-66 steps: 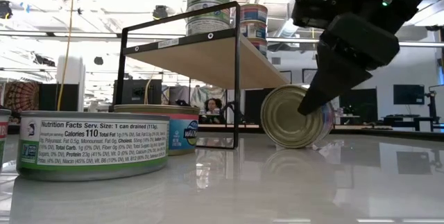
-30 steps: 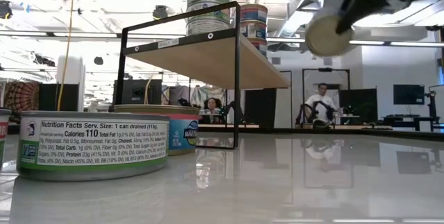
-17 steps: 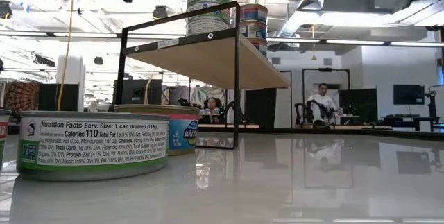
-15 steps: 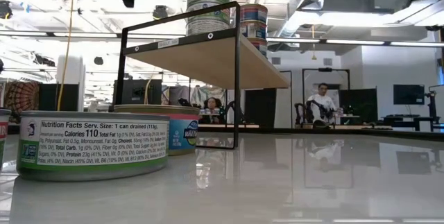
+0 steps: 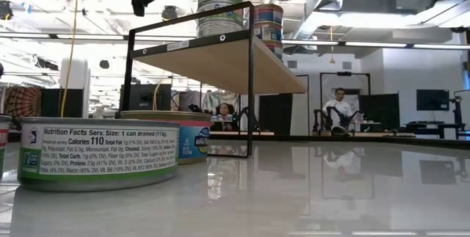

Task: Stack canned seafood by type on shelf
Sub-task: Stack the blue tuna can on top of the stacked blue tuna cans on the shelf

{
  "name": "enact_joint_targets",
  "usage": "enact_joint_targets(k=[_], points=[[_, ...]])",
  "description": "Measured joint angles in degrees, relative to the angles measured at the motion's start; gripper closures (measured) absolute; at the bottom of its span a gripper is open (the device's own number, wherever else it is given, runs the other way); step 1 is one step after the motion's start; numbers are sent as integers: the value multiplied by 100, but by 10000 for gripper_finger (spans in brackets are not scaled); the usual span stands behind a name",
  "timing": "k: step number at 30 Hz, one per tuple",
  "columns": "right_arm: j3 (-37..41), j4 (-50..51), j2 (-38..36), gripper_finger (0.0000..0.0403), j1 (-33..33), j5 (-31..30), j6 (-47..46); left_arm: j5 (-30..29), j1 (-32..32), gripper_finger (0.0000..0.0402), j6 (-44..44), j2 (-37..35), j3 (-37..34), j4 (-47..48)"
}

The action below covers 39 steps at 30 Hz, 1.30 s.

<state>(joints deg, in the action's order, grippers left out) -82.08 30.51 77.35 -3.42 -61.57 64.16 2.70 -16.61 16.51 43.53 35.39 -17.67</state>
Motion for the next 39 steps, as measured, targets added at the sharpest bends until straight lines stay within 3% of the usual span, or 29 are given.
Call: enact_joint_targets(k=[13, 24, 39], points=[[-1, -475, 574, 178, 555, 381, 1400, -21, 60, 158, -15, 7, 0, 32], [-13, -484, 712, 176, 643, 431, 1672, -23, 75, 158, -80, 7, 0, 16], [-13, -589, 719, 88, 491, 488, 1753, -8, 93, 158, -76, 7, 0, 10]])
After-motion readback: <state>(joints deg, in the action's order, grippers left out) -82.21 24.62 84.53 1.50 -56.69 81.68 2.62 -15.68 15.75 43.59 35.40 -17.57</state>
